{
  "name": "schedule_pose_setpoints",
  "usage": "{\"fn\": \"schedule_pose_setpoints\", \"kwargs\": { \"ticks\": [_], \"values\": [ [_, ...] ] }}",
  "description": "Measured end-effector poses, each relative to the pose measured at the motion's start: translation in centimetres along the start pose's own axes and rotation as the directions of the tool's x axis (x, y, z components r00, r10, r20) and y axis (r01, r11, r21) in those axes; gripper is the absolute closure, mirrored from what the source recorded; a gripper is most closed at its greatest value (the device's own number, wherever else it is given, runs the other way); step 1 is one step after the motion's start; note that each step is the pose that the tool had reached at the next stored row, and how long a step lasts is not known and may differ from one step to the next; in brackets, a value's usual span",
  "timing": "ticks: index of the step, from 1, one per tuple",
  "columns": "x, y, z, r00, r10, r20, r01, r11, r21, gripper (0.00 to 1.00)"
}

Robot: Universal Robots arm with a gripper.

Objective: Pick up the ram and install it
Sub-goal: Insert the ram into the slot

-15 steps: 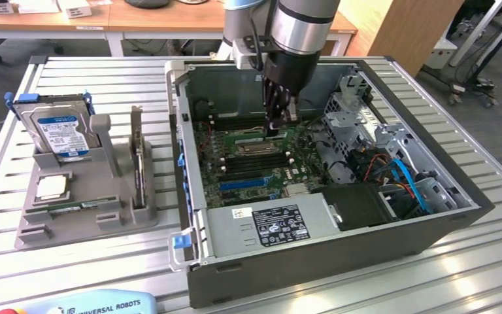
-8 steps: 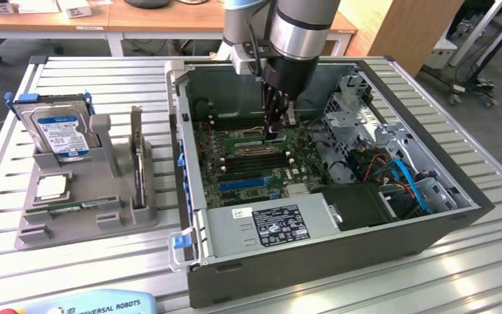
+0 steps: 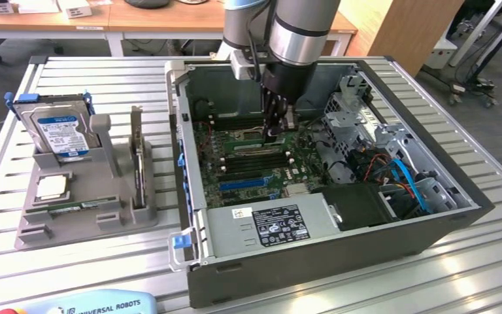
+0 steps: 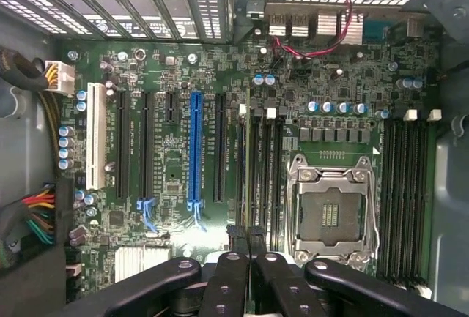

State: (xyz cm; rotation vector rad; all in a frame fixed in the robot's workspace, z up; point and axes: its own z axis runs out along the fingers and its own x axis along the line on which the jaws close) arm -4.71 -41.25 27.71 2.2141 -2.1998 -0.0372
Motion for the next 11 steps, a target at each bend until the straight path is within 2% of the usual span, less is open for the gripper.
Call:
{"fn": "schedule_pose_setpoints", "kwargs": {
  "ticks": [11],
  "values": [
    [0.0,-0.21,0.34,1.0,0.0,0.0,0.0,1.0,0.0,0.89]
  ]
}}
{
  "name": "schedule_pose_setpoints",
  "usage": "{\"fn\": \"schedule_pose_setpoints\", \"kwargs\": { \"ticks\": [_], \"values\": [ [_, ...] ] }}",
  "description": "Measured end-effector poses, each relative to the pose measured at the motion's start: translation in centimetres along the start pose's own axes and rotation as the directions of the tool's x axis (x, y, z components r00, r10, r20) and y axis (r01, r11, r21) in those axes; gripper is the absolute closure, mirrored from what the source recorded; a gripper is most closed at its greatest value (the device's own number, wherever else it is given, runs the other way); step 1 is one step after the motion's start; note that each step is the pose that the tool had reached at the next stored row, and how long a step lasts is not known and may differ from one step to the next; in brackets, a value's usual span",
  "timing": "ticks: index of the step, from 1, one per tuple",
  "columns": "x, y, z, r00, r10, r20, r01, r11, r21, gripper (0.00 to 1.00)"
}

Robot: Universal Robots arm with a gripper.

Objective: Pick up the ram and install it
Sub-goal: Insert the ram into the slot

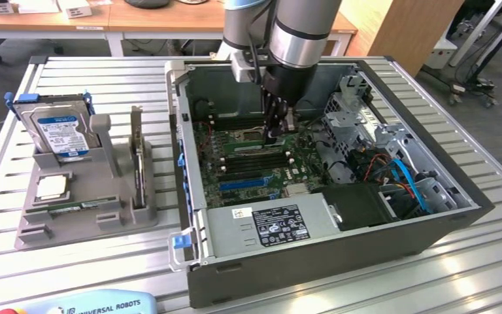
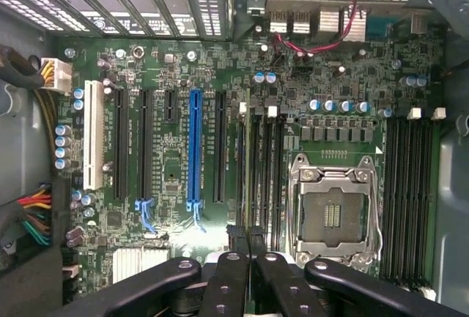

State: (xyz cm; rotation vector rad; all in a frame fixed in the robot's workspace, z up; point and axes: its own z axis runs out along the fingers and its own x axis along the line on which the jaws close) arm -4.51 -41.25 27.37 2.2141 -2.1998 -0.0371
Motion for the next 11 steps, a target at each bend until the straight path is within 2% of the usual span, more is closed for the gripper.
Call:
{"fn": "schedule_pose_setpoints", "kwargs": {
  "ticks": [11],
  "values": [
    [0.01,-0.81,0.03,1.0,-0.001,-0.0002,0.001,1.0,-0.0001,0.89]
  ]
}}
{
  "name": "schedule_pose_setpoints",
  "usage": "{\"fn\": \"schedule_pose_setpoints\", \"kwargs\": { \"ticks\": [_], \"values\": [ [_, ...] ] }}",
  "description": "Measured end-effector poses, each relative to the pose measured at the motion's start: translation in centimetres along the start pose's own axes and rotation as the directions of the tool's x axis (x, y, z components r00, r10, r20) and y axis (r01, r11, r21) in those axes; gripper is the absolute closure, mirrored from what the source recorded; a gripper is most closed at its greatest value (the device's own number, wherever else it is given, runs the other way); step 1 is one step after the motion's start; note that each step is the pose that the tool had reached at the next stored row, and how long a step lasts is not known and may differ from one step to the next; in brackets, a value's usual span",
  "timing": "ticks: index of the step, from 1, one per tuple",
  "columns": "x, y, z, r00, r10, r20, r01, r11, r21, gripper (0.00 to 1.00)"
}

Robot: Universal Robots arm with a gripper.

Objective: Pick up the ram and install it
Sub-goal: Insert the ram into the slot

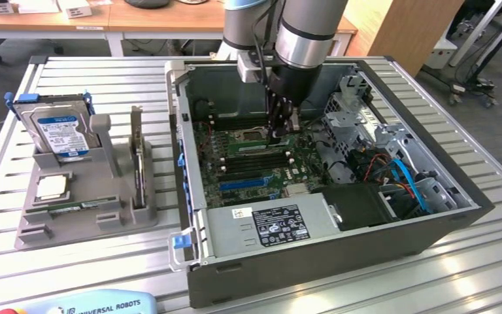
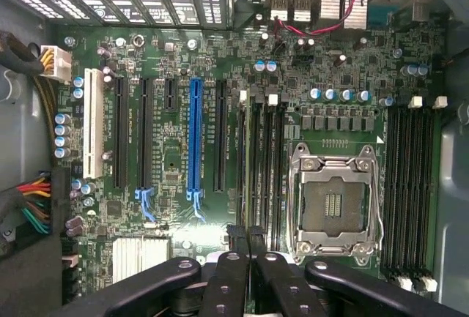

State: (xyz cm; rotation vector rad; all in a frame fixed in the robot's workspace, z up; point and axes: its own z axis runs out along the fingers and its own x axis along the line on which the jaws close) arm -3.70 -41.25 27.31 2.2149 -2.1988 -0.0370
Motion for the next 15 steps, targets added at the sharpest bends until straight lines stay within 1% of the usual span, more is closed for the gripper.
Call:
{"fn": "schedule_pose_setpoints", "kwargs": {
  "ticks": [4,15],
  "values": [
    [0.0,-0.01,0.02,1.0,0.0,0.0001,0.0,1.0,0.0,0.89],
    [0.0,-0.04,0.6,1.0,0.0,0.0001,0.0,1.0,0.0,0.89]
  ]
}}
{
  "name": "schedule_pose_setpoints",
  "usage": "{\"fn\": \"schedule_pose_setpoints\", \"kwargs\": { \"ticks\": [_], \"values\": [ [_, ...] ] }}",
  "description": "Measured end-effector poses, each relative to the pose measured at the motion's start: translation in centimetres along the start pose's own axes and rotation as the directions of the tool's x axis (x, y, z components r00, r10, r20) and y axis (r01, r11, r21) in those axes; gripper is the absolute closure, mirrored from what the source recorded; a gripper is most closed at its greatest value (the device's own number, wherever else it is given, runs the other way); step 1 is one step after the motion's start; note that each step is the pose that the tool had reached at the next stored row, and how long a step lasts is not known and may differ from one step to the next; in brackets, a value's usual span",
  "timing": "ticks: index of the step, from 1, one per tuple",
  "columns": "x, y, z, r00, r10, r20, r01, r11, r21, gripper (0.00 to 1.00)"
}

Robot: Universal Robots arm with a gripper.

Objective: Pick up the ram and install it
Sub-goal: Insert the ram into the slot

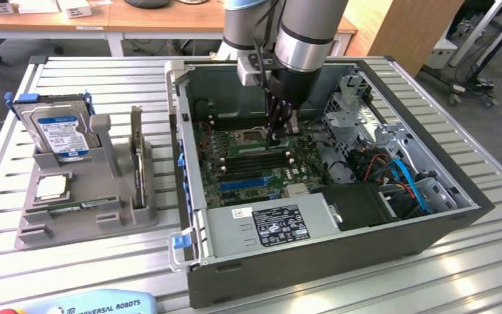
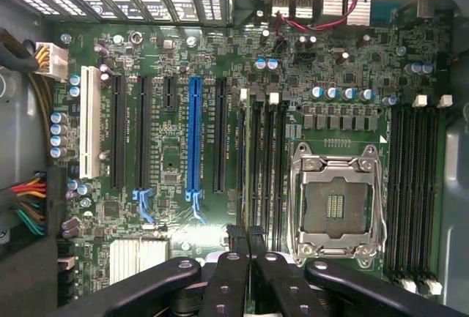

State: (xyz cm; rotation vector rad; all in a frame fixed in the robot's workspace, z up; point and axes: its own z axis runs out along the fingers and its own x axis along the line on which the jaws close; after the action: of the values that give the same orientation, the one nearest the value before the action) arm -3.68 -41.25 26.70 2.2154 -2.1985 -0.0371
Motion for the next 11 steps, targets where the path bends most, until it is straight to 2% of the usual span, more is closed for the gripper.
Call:
{"fn": "schedule_pose_setpoints", "kwargs": {
  "ticks": [11],
  "values": [
    [0.0,-0.03,0.93,1.0,0.0,0.0,0.0,1.0,0.0,0.89]
  ]
}}
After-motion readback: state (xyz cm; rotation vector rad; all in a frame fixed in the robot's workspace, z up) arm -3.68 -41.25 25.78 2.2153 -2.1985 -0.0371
